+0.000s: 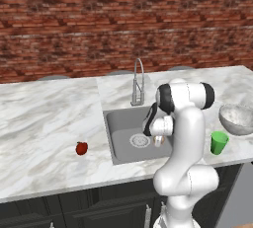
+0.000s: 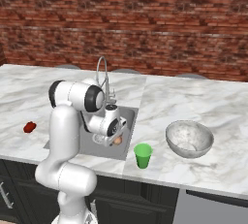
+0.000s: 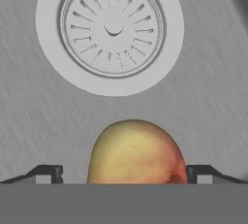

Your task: Remove the peach and bell pepper from the sink. Then move the bowl and cup from the counter to the sink for washing.

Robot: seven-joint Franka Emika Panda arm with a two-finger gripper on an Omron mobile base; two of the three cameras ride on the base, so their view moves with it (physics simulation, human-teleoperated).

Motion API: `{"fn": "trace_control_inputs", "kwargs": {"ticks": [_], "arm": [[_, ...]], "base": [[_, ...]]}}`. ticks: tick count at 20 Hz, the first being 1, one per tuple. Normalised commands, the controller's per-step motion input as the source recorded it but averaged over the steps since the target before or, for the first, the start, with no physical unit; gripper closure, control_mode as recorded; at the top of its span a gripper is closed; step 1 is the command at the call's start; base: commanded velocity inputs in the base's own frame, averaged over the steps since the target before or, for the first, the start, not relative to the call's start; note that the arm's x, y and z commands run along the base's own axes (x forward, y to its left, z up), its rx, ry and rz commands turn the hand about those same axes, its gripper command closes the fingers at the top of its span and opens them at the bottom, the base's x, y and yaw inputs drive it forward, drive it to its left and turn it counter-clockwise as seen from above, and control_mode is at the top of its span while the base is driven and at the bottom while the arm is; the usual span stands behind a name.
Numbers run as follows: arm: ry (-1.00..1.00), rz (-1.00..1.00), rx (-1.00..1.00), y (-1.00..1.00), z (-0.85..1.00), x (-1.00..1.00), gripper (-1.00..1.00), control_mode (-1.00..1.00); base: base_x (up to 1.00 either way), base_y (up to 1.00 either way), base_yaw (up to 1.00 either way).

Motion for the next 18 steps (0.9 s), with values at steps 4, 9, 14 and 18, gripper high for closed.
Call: {"fn": "trace_control_inputs", "kwargs": {"ticks": [4, 9, 14, 18], "arm": [[0.02, 0.00, 0.00, 0.00, -0.17, 0.08, -1.00, -1.00], [0.01, 0.00, 0.00, 0.00, -0.15, 0.05, -1.00, -1.00], [0.00, 0.00, 0.00, -0.05, -0.10, 0.00, 1.00, -1.00], [0.00, 0.00, 0.00, -0.08, -0.07, 0.00, 1.00, -1.00]], "base": [[0.00, 0.00, 0.00], [0.00, 0.00, 0.00], [0.00, 0.00, 0.00], [0.00, 0.00, 0.00]]}}
